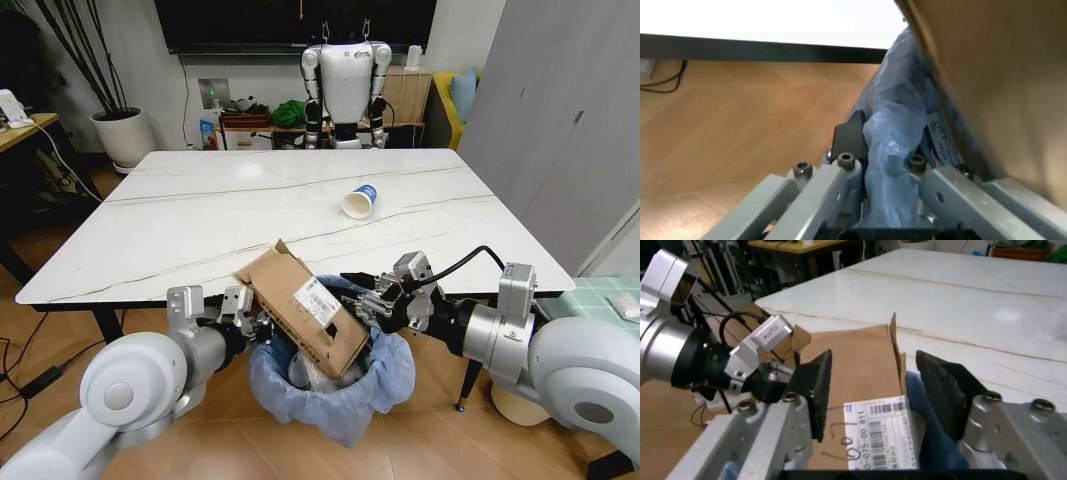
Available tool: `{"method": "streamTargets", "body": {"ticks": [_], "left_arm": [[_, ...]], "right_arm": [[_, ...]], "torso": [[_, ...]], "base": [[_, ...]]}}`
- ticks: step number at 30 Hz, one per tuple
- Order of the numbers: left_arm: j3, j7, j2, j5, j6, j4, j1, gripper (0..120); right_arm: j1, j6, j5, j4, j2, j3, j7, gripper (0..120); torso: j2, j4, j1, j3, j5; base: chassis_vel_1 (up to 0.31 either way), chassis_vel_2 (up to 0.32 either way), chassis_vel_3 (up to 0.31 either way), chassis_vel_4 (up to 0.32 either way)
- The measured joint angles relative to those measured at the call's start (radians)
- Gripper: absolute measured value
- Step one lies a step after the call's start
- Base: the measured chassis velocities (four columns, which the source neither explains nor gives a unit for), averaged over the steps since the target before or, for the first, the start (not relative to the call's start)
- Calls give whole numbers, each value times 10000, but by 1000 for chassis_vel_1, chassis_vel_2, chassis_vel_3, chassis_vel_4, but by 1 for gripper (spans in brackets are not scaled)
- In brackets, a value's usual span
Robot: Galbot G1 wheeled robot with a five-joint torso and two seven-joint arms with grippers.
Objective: Pick up the trash bin and place the trash from the table into it.
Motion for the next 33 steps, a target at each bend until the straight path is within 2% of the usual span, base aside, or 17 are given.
{"method": "streamTargets", "body": {"ticks": [2,5,7,10,11,14,19,23,33], "left_arm": [[6,6,19,-1,0,-12,2,3],[21,41,120,4,0,-122,172,3],[22,47,158,14,0,-164,247,3],[-64,122,398,182,0,-357,744,3],[-64,122,398,182,0,-357,744,3],[-170,232,593,453,0,-427,1184,3],[-189,444,679,778,0,-434,1412,3],[-121,645,842,1281,0,-512,1790,3],[221,857,1086,1293,1,-546,1522,3]], "right_arm": [[62,29,116,0,1,98,135,52],[438,84,627,0,101,447,726,67],[512,103,705,1,131,529,832,70],[922,140,1155,1,317,772,1496,85],[922,140,1155,1,317,772,1496,85],[1065,170,1200,1,557,1012,1584,98],[1203,174,976,-208,813,1155,1595,100],[1649,189,691,-1478,1187,933,1914,100],[1957,87,302,-3399,2012,328,2904,100]], "torso": [[0,0,0,0,1],[0,0,0,0,0],[0,1,0,0,0],[0,2,0,0,0],[0,2,0,0,0],[1,3,0,0,-1],[3,-1,-1,-1,-3],[3,1,0,0,-2],[2,-3,0,1,3]], "base": [[0,0,0,0],[0,0,0,0],[0,0,0,0],[0,0,0,0],[0,0,0,0],[0,0,0,0],[0,0,0,0],[0,0,0,0],[0,0,0,0]]}}
